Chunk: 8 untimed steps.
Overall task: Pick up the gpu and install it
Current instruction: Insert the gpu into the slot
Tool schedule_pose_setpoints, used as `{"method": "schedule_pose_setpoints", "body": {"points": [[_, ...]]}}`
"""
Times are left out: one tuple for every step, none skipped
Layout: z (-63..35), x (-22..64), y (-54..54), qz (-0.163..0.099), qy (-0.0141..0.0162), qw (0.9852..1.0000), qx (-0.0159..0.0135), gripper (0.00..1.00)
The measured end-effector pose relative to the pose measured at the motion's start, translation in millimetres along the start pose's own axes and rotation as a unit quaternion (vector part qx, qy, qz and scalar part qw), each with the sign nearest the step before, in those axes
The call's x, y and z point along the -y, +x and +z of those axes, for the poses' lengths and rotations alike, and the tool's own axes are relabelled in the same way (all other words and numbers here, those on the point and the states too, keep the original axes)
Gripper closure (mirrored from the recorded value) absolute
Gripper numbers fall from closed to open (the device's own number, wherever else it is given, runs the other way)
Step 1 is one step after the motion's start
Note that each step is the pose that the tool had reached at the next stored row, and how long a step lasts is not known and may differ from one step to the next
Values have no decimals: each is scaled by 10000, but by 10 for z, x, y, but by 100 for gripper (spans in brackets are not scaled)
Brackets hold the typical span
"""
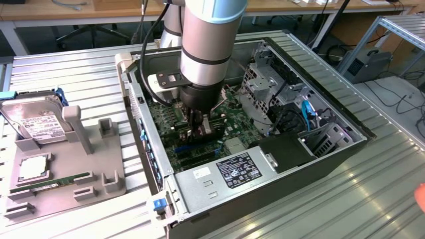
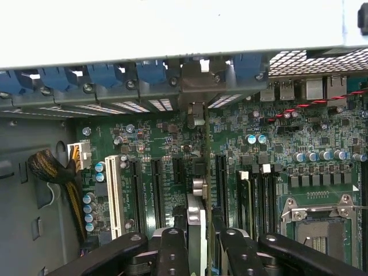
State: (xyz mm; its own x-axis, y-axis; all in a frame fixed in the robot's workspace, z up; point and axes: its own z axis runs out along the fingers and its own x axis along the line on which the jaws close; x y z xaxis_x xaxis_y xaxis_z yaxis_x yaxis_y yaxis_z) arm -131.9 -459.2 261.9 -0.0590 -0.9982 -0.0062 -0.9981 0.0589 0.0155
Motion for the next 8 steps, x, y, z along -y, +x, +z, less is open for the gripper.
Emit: {"method": "schedule_pose_setpoints", "body": {"points": [[0,0,0,0,0,10000,0,73],[0,0,0,0,0,10000,0,73],[0,0,0,0,0,10000,0,73],[0,0,0,0,1,10000,1,73],[-4,0,0,0,0,10000,0,73],[-6,0,0,0,0,10000,1,73],[-10,0,0,0,0,10000,0,73],[-13,0,0,0,1,10000,1,73]]}}
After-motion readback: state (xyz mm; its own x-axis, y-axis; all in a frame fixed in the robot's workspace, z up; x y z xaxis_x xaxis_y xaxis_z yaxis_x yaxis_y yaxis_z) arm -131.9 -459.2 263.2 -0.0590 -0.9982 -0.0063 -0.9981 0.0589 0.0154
